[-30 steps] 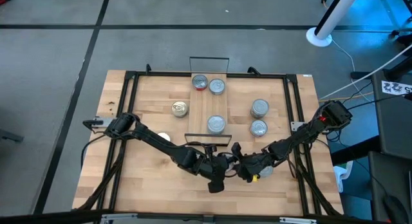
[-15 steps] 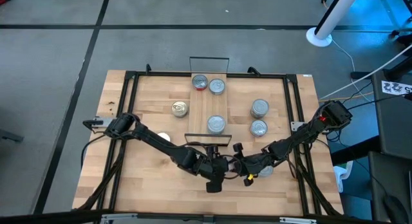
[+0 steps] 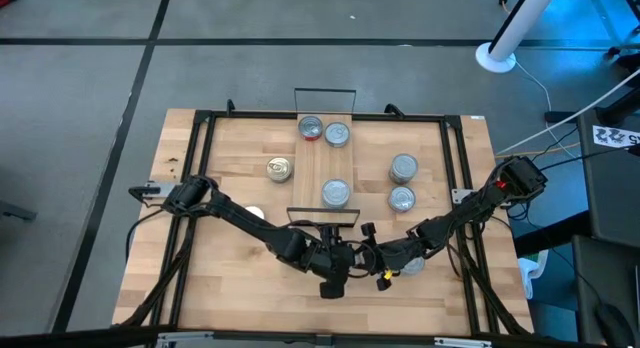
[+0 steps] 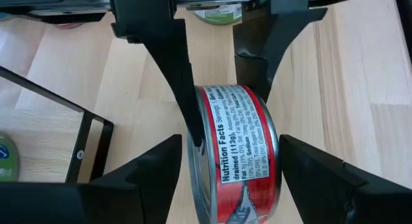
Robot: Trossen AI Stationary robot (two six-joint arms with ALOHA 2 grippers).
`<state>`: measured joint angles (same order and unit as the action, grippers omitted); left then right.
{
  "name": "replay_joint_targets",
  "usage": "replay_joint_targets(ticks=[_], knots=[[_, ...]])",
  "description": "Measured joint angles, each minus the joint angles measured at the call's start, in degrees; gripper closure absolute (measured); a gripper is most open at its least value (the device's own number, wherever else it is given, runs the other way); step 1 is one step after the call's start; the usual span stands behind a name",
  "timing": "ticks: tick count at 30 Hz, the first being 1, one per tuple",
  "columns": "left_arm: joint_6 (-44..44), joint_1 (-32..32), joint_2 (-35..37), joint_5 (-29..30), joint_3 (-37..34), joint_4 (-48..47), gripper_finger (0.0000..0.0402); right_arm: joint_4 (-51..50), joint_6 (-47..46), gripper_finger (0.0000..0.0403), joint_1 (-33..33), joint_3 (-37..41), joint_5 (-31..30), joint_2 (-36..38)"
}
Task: Stack canned seafood by type on shelf
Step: Stack the red tuna can on top of the other red tuna can on the shelf
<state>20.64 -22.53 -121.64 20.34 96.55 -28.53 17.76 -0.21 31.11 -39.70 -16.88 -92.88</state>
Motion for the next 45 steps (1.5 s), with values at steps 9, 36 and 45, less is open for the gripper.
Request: replay_joint_targets(ticks=[9,36,45], knots=[[0.2,0.0,0.0,-0.4,0.0,-2.9,0.0254,-0.2,-0.2,0.0266,-0.1,0.0,-0.5,0.0],[-5.7,1.0,15.3,-0.2,-0.1,-8.6,0.0272,-15.3,-1.0,0.0108,0.0,-0.2,0.4,13.9],[-19.4,6.3,27.8,15.0,-0.1,-9.8,0.0272,-17.7,-1.0,0.0107,0.0,-0.1,1.0,25.1]])
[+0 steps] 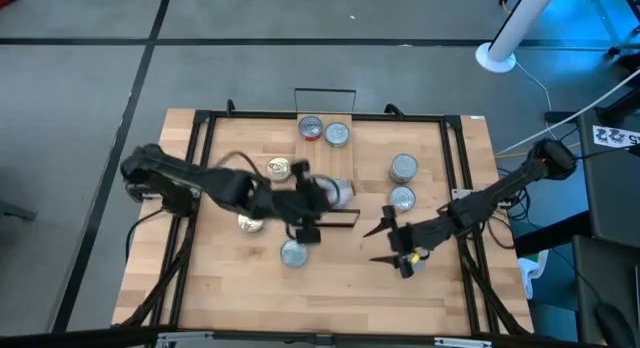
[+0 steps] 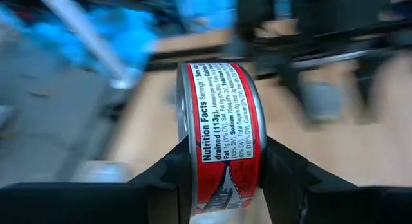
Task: Stack canned seafood by type on shelf
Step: Stack the red tuna can on top of the other red tuna can on the shelf
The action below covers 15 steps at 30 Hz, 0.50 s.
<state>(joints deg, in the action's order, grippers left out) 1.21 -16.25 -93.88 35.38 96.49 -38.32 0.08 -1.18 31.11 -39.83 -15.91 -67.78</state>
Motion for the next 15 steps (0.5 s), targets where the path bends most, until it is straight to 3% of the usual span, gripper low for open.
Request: replay_joint_targets(ticks=[5,9,15], knots=[[-9.0,6.8,3.1,8.6,0.0,-4.0,0.0272,-0.2,0.1,0.0107,0.0,0.0,-0.4,4.7],[-12.5,14.1,2.7,8.7,-0.4,-8.8,0.0272,-0.4,0.2,0.0107,0.0,0.0,-1.6,7.1],[-17.9,25.1,1.4,8.6,-5.1,-8.5,0.0272,-0.8,0.2,0.0107,0.0,0.0,-1.6,7.7]])
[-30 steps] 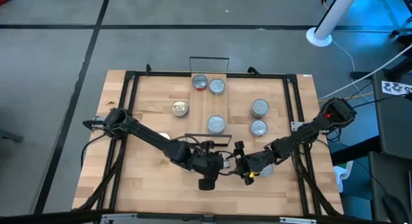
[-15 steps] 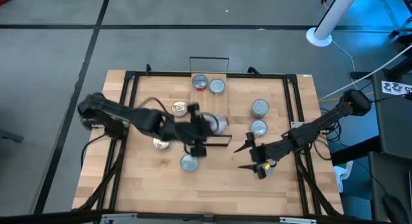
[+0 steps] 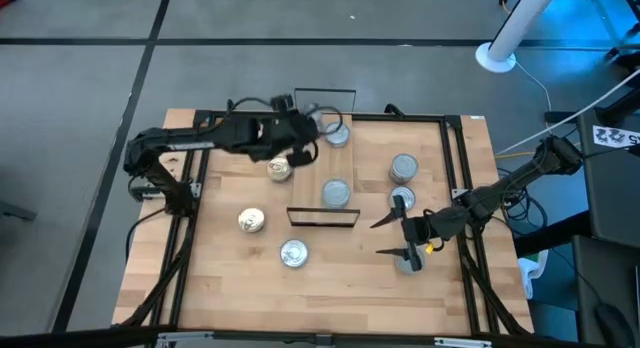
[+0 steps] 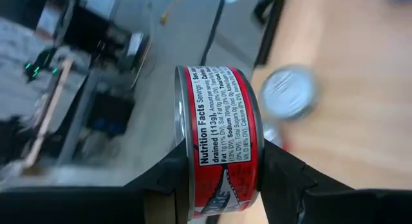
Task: Stack canned seafood by type on shelf
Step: Stack the red tuna can on top of the other red tuna can on the shelf
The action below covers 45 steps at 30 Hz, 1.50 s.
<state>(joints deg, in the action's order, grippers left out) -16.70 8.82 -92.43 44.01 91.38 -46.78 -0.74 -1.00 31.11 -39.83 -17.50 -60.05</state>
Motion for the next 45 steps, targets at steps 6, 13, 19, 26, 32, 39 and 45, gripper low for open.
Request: replay_joint_targets(ticks=[6,13,19,26,32,39,45], knots=[[-3.6,7.1,-3.1,-3.2,-6.4,2.8,0.0272,-1.7,0.0,0.0107,0.0,0.1,0.0,-0.2],[-16.9,11.1,-7.2,-4.7,-11.5,11.8,0.0272,-4.0,0.0,0.0107,0.0,0.1,-0.4,-0.2],[-25.6,12.9,-9.3,-4.9,-13.8,20.5,0.0272,-6.0,0.0,0.0107,0.0,0.1,-0.9,-0.2],[-30.0,13.5,-12.3,-9.0,-14.3,22.2,0.0272,-5.9,0.0,0.0107,0.0,0.1,-1.4,-0.2],[-33.4,13.7,-14.2,-9.5,-14.3,23.6,0.0272,-5.9,0.0,0.0107,0.0,0.1,-1.4,-0.2],[-33.5,13.9,-14.6,-9.5,-14.3,24.1,0.0272,-6.4,0.0,0.0107,0.0,0.1,-1.4,-0.2],[-33.7,14.2,-15.3,-9.3,-14.3,23.9,0.0272,-6.7,0.0,0.0107,0.0,0.1,-2.0,-0.2]])
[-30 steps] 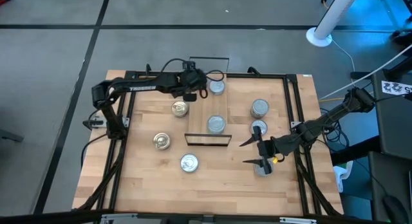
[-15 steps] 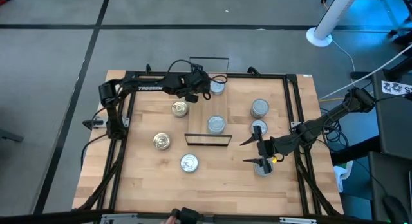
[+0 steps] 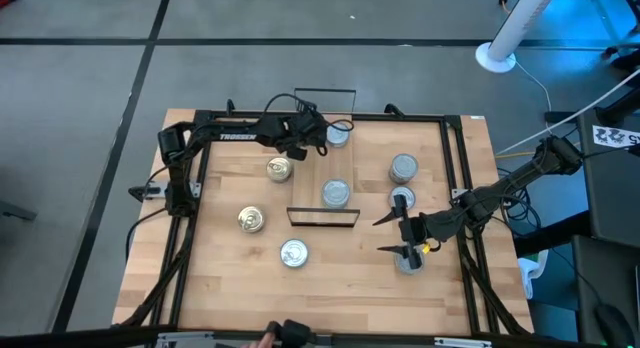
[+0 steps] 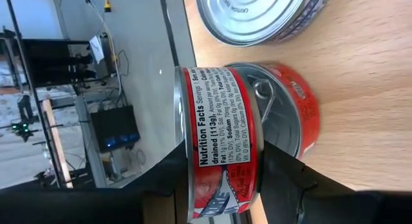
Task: Stack canned seafood by type on shelf
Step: Stack the red tuna can on top of the other red tuna can on the shelf
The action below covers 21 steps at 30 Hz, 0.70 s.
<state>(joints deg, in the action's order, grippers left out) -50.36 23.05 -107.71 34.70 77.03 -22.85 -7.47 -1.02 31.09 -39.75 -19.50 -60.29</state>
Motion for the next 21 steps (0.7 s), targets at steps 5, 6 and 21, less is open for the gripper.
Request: replay_joint_targets(ticks=[5,6,21], knots=[[-0.4,0.5,-0.1,0.2,0.0,0.0,0.0272,-0.1,0.0,0.0107,0.0,0.0,0.0,0.0],[-0.8,0.7,-0.1,0.2,0.0,0.0,0.0272,-0.1,0.0,0.0107,0.0,0.0,0.0,0.0],[0.7,0.6,-0.2,-0.1,0.0,-0.8,0.0161,0.0,0.0,0.0107,0.0,0.0,0.0,0.0]])
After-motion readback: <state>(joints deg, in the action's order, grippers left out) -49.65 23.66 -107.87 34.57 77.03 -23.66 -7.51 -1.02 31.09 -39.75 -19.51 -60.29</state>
